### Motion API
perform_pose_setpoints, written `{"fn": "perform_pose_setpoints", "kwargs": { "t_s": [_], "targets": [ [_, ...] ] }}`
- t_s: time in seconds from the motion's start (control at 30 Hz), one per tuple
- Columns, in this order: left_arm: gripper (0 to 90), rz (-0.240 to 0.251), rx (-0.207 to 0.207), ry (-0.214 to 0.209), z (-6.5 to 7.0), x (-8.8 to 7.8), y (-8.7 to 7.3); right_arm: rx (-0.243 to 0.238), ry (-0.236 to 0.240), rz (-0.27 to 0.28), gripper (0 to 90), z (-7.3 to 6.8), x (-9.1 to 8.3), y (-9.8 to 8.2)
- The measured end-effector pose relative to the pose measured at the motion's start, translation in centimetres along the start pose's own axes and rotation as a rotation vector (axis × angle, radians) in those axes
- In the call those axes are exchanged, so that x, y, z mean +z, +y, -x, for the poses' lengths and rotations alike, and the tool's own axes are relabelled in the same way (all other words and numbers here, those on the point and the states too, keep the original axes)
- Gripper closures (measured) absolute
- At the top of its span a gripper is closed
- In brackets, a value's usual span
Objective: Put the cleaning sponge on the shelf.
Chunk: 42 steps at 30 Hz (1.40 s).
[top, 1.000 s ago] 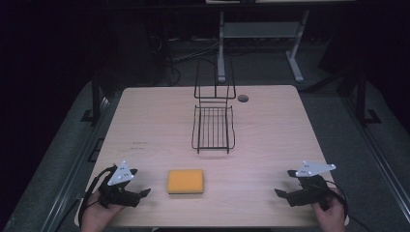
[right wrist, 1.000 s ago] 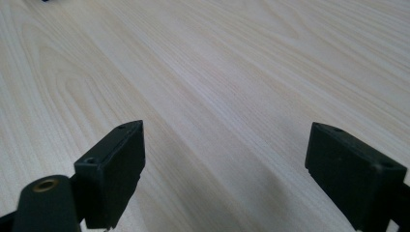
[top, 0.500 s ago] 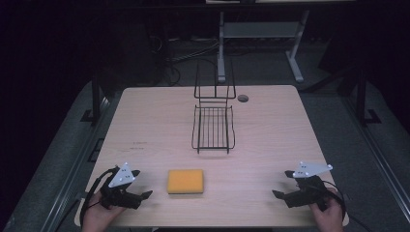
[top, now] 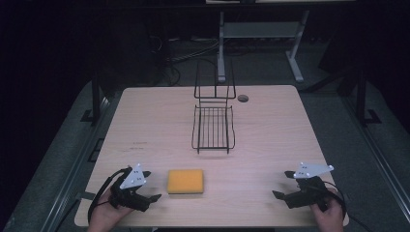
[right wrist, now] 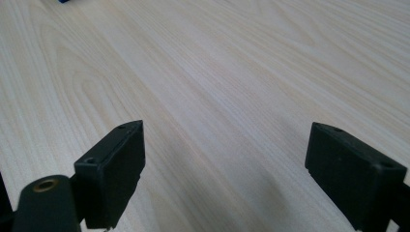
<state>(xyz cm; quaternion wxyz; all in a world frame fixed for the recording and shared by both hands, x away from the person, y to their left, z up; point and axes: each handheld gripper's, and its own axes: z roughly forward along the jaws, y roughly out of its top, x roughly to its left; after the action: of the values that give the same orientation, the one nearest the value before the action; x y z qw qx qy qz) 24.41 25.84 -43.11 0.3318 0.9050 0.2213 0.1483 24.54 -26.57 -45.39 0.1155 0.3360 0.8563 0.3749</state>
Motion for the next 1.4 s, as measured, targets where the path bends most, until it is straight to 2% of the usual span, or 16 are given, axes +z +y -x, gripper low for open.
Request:
{"fn": "perform_pose_setpoints", "kwargs": {
  "t_s": [0.07, 0.37, 0.53, 0.67, 0.83, 0.87, 0.93, 1.03, 1.23, 1.3, 1.33, 1.4],
  "targets": [
    [16.8, 0.0, 0.008, -0.015, 0.1, 0.0, 0.3, 0.006, 0.0, 0.006, 13.9, 0.0, 0.0, 0.0],
    [16.8, -0.021, 0.064, -0.034, 0.2, 0.1, 1.8, 0.013, -0.001, 0.013, 13.9, 0.2, -0.3, -0.2],
    [16.8, -0.044, 0.113, -0.029, 0.2, 0.1, 3.1, 0.021, -0.002, 0.012, 13.9, 0.2, -0.3, -0.3],
    [16.8, -0.055, 0.143, -0.047, 0.0, 0.3, 4.0, 0.015, 0.001, 0.011, 13.8, 0.2, -0.3, -0.3],
    [16.8, -0.08, 0.157, -0.074, 0.0, 1.0, 4.5, 0.009, 0.002, 0.006, 13.9, 0.2, -0.2, -0.2],
    [16.8, -0.088, 0.155, -0.098, -0.1, 1.3, 4.7, 0.01, 0.005, 0.006, 13.9, 0.1, -0.2, -0.2],
    [16.8, -0.104, 0.162, -0.101, -0.2, 1.6, 5.0, 0.011, 0.008, 0.007, 13.9, 0.1, -0.2, -0.2],
    [16.8, -0.107, 0.166, -0.107, -0.3, 1.8, 5.3, 0.01, 0.012, 0.007, 13.9, 0.0, -0.1, -0.2],
    [16.8, -0.117, 0.209, -0.122, -0.2, 2.1, 6.7, 0.0, 0.017, 0.002, 13.9, -0.2, 0.0, -0.1],
    [16.8, -0.124, 0.222, -0.136, -0.3, 2.4, 7.2, -0.003, 0.021, 0.0, 13.9, -0.2, 0.1, -0.1],
    [16.8, -0.122, 0.227, -0.161, -0.5, 2.7, 7.4, -0.004, 0.019, -0.004, 13.8, -0.2, 0.1, -0.1],
    [16.9, -0.126, 0.221, -0.165, -0.8, 3.1, 7.7, -0.003, 0.024, -0.001, 13.9, -0.2, 0.1, -0.1]
  ]
}}
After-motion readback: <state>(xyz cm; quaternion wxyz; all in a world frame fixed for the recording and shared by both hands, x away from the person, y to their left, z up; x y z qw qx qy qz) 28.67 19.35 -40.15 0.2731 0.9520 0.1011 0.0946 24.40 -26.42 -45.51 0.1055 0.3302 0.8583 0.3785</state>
